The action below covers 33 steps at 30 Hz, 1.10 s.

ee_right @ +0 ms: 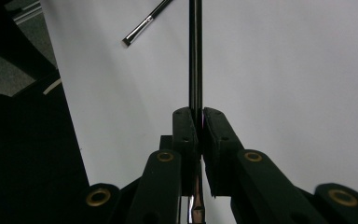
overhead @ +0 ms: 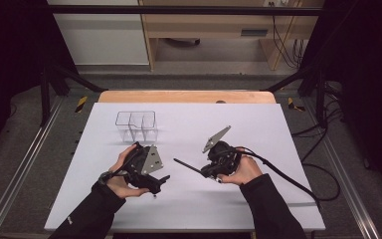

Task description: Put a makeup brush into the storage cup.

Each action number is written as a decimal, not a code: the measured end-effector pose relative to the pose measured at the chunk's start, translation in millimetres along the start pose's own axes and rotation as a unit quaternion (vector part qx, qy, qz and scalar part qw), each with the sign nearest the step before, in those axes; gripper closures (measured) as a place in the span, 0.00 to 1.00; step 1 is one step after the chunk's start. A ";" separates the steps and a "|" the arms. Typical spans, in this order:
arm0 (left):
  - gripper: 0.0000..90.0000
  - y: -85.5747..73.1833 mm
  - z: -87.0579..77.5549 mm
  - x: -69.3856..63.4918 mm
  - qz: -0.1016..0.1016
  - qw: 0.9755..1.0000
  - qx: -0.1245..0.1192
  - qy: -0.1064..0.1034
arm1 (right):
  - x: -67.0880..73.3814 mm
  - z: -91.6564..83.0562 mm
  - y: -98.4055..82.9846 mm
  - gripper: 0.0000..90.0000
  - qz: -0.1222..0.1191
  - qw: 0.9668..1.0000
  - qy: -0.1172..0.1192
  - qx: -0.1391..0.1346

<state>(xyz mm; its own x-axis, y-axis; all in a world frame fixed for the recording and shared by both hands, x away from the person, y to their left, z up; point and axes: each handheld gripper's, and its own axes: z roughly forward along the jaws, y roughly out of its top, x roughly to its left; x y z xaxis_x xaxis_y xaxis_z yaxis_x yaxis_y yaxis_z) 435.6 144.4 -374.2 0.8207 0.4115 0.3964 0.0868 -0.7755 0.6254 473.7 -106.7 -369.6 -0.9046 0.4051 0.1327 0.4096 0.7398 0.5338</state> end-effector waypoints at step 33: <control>0.23 17.6 23.3 -28.2 0.147 0.988 0.039 0.030 | 3.4 15.1 6.3 0.94 -0.006 0.999 0.031 0.006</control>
<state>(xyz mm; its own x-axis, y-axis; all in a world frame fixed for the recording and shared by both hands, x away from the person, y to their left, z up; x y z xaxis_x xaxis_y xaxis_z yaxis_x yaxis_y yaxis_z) 427.1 107.9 -390.0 0.7822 0.1882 0.5939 -0.1062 -0.8990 0.4248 475.0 -92.6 -378.4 -0.9153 0.3612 0.1781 0.3988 0.7514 0.5257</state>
